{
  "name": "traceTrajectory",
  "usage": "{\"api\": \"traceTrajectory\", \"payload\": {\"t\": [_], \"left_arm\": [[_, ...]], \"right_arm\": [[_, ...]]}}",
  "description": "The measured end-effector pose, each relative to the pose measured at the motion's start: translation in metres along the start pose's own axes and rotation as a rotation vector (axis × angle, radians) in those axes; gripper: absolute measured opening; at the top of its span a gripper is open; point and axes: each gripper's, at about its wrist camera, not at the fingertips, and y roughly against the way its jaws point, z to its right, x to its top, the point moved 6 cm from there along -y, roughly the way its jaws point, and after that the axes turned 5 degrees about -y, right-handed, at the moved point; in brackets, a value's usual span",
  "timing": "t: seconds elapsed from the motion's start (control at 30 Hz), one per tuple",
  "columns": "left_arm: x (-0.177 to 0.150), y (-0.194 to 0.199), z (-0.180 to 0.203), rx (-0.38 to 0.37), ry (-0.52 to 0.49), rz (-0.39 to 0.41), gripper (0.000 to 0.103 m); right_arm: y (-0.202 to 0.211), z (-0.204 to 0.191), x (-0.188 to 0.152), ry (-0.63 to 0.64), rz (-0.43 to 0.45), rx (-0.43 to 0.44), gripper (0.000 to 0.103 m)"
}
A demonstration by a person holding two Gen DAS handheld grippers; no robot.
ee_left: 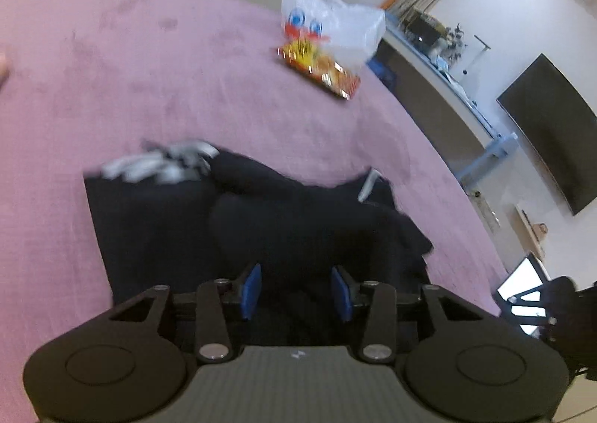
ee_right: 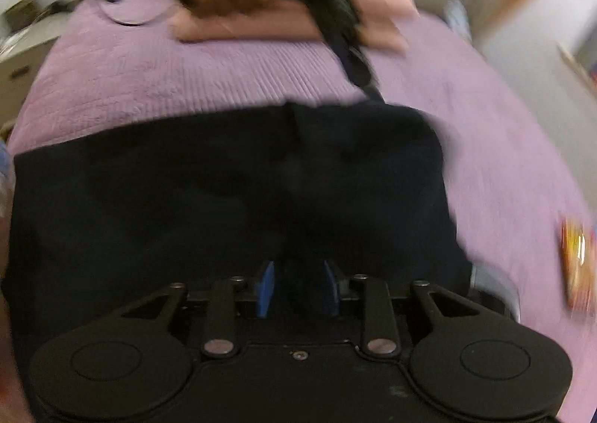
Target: Fold large clothes
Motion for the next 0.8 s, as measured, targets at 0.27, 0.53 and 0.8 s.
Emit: {"api": "traceTrajectory", "payload": {"t": [0.27,0.53,0.8], "left_arm": [[-0.046,-0.027,0.001,-0.011,0.210,-0.060,0.066],[-0.068,-0.049,-0.023,-0.100,0.519,-0.030,0.067],[-0.051,-0.073,-0.032,-0.086,0.618,0.145,0.006]], "right_arm": [[-0.021,0.021,-0.019,-0.490,0.054,-0.094,0.069],[-0.076,0.032,-0.021,-0.567,0.057,-0.113,0.071],[-0.101,0.024,-0.012,-0.329,0.014,-0.196,0.018]]}}
